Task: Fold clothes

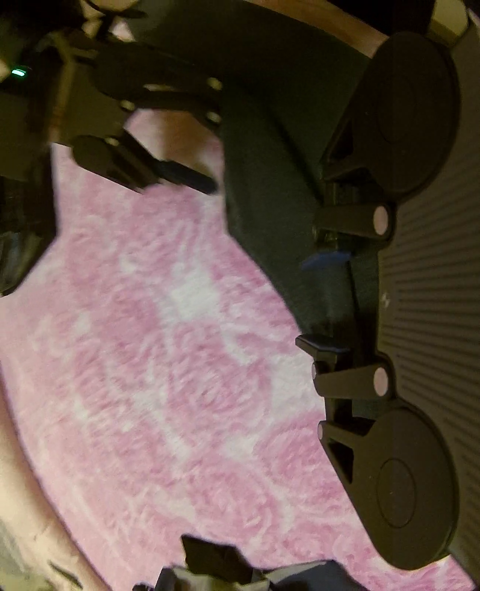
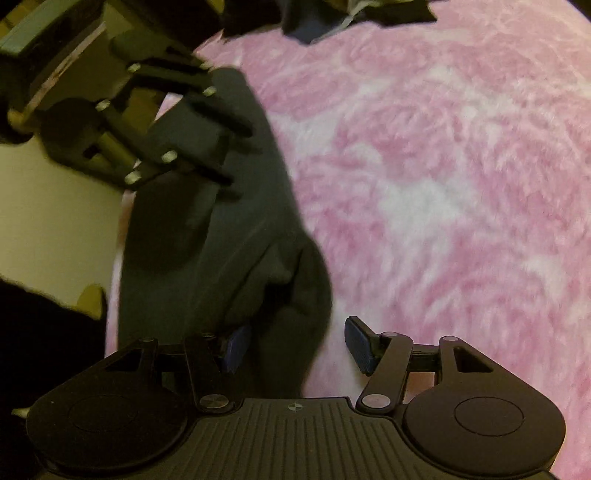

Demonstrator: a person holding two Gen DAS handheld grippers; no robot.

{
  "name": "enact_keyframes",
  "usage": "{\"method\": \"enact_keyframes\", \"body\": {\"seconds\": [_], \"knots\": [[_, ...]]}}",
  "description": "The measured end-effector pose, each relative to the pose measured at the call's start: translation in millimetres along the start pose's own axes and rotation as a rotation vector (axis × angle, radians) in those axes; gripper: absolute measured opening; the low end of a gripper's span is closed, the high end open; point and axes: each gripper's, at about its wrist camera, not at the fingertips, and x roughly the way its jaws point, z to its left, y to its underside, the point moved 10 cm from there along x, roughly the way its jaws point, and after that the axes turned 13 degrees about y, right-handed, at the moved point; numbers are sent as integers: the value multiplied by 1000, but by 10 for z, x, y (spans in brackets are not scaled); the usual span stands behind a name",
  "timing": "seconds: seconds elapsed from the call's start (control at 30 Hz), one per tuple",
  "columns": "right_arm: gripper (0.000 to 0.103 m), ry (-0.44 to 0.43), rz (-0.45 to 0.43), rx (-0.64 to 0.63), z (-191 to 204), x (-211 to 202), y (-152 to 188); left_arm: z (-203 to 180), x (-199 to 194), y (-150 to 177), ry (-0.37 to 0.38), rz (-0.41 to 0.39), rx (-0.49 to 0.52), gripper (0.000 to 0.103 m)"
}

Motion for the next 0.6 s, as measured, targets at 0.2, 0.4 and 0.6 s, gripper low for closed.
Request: {"method": "enact_keyframes", "body": {"seconds": [0.2,0.4,0.6], "knots": [[60,97,-123,40,-144,64,-178,126,7,131,-13,10,-29,33],[60,348,-286,439,-1032,-473,-18,213,-20,239,-26,19,-30,33],[60,209,-287,411,-689,-619,-111,231,-20,270,-26,17,-15,33]]}}
